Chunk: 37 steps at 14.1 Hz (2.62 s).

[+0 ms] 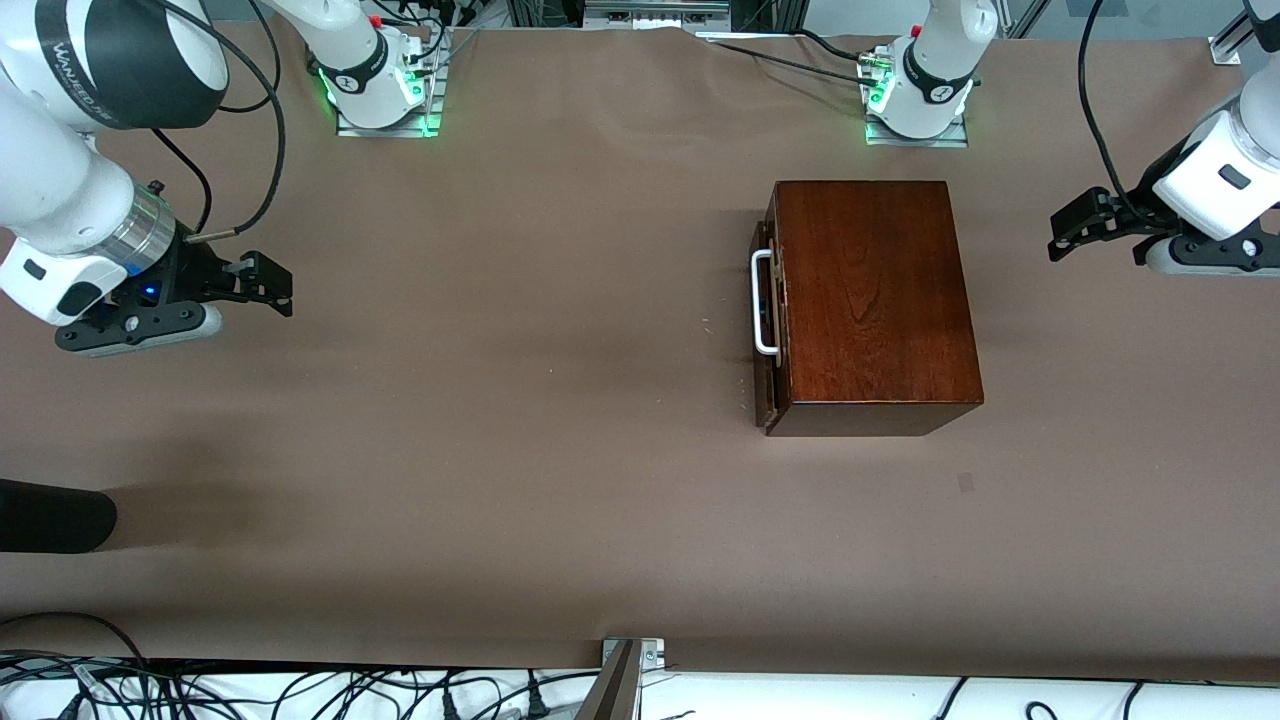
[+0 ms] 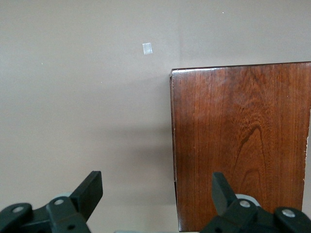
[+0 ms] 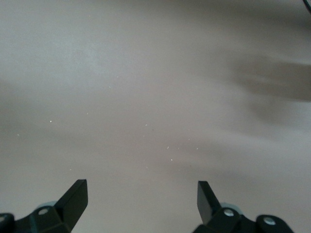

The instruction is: Open drawer, take yellow block, close drawer

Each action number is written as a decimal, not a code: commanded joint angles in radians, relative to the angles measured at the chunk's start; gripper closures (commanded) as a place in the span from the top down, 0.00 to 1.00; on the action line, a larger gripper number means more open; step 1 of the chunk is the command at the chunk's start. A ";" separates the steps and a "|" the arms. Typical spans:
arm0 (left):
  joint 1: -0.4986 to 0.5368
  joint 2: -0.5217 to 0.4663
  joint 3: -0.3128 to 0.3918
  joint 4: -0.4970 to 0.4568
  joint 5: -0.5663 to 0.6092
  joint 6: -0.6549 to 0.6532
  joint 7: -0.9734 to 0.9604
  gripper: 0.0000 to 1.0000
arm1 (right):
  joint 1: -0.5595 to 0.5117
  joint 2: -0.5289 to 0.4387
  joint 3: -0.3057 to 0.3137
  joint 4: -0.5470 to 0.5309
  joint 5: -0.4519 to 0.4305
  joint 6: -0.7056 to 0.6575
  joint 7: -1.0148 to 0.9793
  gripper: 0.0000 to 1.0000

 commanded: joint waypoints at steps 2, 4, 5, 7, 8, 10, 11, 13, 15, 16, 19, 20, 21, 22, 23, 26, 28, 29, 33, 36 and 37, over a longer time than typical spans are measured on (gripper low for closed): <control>-0.002 0.020 -0.009 0.043 0.016 -0.033 -0.016 1.00 | -0.004 -0.008 0.002 0.006 0.024 -0.015 -0.018 1.00; -0.002 0.020 -0.008 0.043 0.011 -0.033 -0.018 1.00 | -0.004 -0.007 0.002 0.006 0.024 -0.015 -0.018 1.00; -0.005 0.022 -0.011 0.043 0.013 -0.033 -0.018 1.00 | -0.004 -0.007 0.002 0.006 0.024 -0.015 -0.018 1.00; -0.016 0.025 -0.024 0.041 0.003 -0.039 -0.015 1.00 | -0.004 -0.007 0.002 0.006 0.024 -0.015 -0.018 1.00; -0.018 0.043 -0.026 0.041 -0.001 -0.041 -0.012 1.00 | -0.004 -0.007 0.002 0.006 0.024 -0.015 -0.018 1.00; -0.031 0.056 -0.040 0.044 -0.001 -0.050 -0.005 1.00 | -0.004 -0.007 0.002 0.006 0.024 -0.015 -0.018 1.00; -0.047 0.056 -0.058 0.044 -0.001 -0.059 -0.007 1.00 | -0.004 -0.007 0.002 0.006 0.024 -0.015 -0.018 1.00; -0.073 0.062 -0.119 0.041 0.005 -0.061 -0.030 1.00 | -0.004 -0.007 0.002 0.006 0.024 -0.015 -0.018 1.00; -0.074 0.114 -0.187 0.044 0.005 -0.039 -0.141 1.00 | -0.004 -0.007 0.002 0.006 0.024 -0.015 -0.018 1.00; -0.076 0.138 -0.218 0.046 0.002 -0.010 -0.200 1.00 | -0.004 -0.007 0.002 0.006 0.024 -0.015 -0.018 1.00; -0.107 0.197 -0.314 0.044 0.017 0.091 -0.370 1.00 | -0.004 -0.007 0.002 0.006 0.024 -0.015 -0.018 1.00; -0.139 0.217 -0.319 0.044 0.019 0.115 -0.428 1.00 | -0.004 -0.007 0.002 0.006 0.024 -0.015 -0.018 1.00; -0.169 0.240 -0.319 0.043 0.019 0.140 -0.464 1.00 | -0.004 -0.007 0.002 0.006 0.024 -0.015 -0.018 1.00; -0.195 0.256 -0.319 0.041 0.019 0.155 -0.482 1.00 | -0.004 -0.007 0.002 0.004 0.024 -0.015 -0.018 1.00; -0.220 0.278 -0.319 0.040 0.029 0.171 -0.507 1.00 | -0.004 -0.007 0.002 0.006 0.024 -0.015 -0.018 1.00; -0.298 0.344 -0.319 0.028 0.089 0.244 -0.588 1.00 | -0.004 -0.007 0.002 0.006 0.024 -0.015 -0.018 1.00; -0.329 0.384 -0.319 0.028 0.144 0.275 -0.663 1.00 | -0.004 -0.007 0.002 0.006 0.024 -0.015 -0.018 1.00; -0.347 0.399 -0.319 0.024 0.178 0.275 -0.674 1.00 | -0.004 -0.007 0.002 0.006 0.024 -0.015 -0.018 1.00; -0.357 0.431 -0.319 -0.015 0.233 0.287 -0.677 1.00 | -0.004 -0.007 0.002 0.004 0.024 -0.015 -0.018 1.00; -0.367 0.447 -0.321 -0.028 0.233 0.298 -0.711 1.00 | -0.004 -0.007 0.002 0.004 0.024 -0.015 -0.018 1.00; -0.370 0.451 -0.319 -0.031 0.233 0.303 -0.717 1.00 | -0.004 -0.007 0.002 0.004 0.024 -0.015 -0.018 1.00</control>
